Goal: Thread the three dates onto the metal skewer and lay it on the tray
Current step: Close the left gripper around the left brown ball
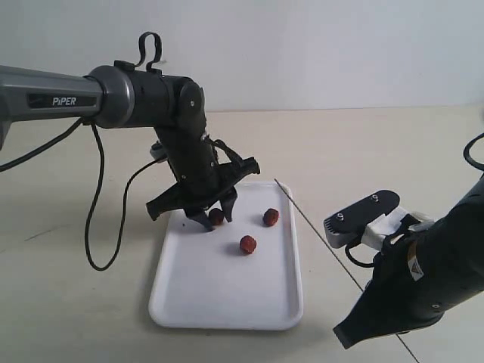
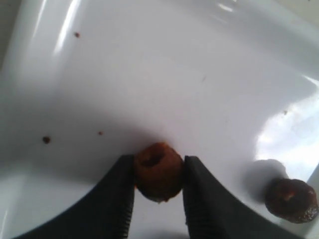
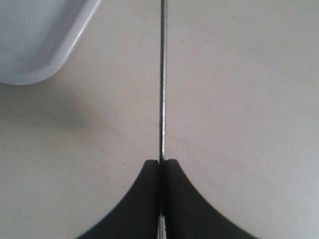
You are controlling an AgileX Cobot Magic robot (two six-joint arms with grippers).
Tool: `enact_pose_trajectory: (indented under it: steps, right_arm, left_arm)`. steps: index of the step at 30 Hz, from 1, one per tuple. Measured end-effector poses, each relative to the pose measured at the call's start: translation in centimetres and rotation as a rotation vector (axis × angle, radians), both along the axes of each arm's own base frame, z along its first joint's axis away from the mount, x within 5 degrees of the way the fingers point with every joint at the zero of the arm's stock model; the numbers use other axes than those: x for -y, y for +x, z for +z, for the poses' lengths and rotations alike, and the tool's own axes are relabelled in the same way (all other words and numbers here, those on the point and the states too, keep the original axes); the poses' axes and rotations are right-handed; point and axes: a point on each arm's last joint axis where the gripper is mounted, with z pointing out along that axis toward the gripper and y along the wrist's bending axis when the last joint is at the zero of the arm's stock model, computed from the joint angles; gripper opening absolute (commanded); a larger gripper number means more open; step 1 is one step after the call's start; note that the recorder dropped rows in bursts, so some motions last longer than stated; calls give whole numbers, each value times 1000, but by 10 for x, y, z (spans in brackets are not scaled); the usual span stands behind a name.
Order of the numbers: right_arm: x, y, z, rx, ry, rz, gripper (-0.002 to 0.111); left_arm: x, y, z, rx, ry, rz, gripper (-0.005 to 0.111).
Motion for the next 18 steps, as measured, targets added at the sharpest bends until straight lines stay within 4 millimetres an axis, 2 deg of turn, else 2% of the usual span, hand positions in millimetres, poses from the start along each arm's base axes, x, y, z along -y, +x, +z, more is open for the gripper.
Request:
enact_pose_trajectory:
  steps: [18]
  right_arm:
    - [0,0,0,0,0,2,0]
  left_arm:
    - [-6,4,-1,10,20,0,31]
